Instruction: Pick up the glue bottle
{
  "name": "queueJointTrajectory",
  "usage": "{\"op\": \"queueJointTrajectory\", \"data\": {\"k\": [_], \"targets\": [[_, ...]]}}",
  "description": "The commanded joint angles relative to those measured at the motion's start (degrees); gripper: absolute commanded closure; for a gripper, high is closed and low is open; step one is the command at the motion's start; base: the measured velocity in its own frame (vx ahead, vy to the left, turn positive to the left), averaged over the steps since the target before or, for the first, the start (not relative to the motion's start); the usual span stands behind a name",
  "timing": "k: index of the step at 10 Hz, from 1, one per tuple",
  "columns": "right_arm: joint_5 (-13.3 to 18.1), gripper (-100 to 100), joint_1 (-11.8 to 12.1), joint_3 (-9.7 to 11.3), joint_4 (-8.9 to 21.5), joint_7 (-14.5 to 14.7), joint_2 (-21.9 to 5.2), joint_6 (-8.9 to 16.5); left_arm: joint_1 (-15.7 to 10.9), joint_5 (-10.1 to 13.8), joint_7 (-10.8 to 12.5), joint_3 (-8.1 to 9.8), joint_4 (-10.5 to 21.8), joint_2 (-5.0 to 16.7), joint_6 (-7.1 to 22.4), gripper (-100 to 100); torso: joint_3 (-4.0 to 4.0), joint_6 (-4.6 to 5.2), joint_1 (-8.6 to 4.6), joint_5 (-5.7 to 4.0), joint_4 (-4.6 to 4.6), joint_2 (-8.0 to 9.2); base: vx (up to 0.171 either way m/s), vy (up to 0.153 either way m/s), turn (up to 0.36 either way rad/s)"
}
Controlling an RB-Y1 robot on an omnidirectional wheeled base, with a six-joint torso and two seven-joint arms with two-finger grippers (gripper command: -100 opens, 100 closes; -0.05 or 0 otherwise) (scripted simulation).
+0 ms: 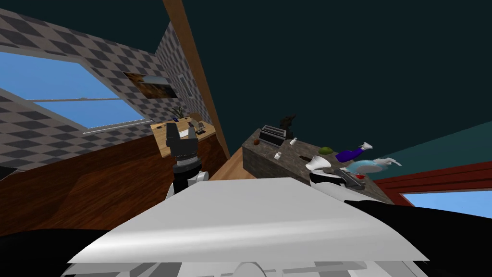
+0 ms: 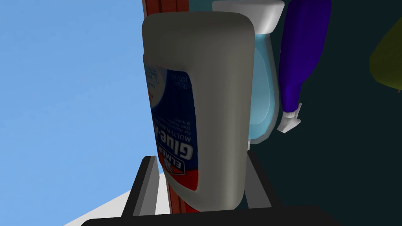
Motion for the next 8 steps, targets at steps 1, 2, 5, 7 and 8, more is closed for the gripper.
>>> {"op": "queueJointTrajectory", "data": {"k": [1, 2, 5, 7, 8], "targets": [[0.5, 100, -1.4, 0.9, -2.9, -0.2, 2.9, 1.9, 0.0, 0.0, 0.0, 0.0, 0.0, 0.0, 0.0, 0, 0.0, 0.0, 0.0, 0.0, 0.0, 0.0, 0.022, -0.03, -0.192], [0.5, 100, -1.4, 0.9, -5.1, -0.2, 4.0, 1.9, 0.0, 0.0, 0.0, 0.0, 0.0, 0.0, 0.0, 0, -0.01, -0.05, -0.06, -0.08, -0.01, 0.01, 0.006, -0.016, -0.004], [2.0, 100, -5.2, 4.0, -11.3, -0.2, 9.6, 2.8, 0.0, 0.0, 0.0, 0.0, 0.0, 0.0, 0.0, 0, -0.04, -0.08, -0.1, -0.21, -0.06, -0.02, 0.02, -0.036, -0.25], [2.0, 100, -5.2, 4.0, -11.3, -0.2, 11.3, 2.8, 0.0, 0.0, 0.0, 0.0, 0.0, 0.0, 0.0, 0, -0.08, -0.08, -0.14, -0.25, -0.09, -0.07, 0.018, -0.028, -0.079], [2.8, 100, -7.0, 5.6, -13.6, -0.1, 13.2, 3.3, 0.0, 0.0, 0.0, -0.01, 0.0, 0.0, 0.0, 0, -0.1, -0.24, -0.12, -0.41, -0.11, -0.08, 0.017, -0.03, -0.255]]}}
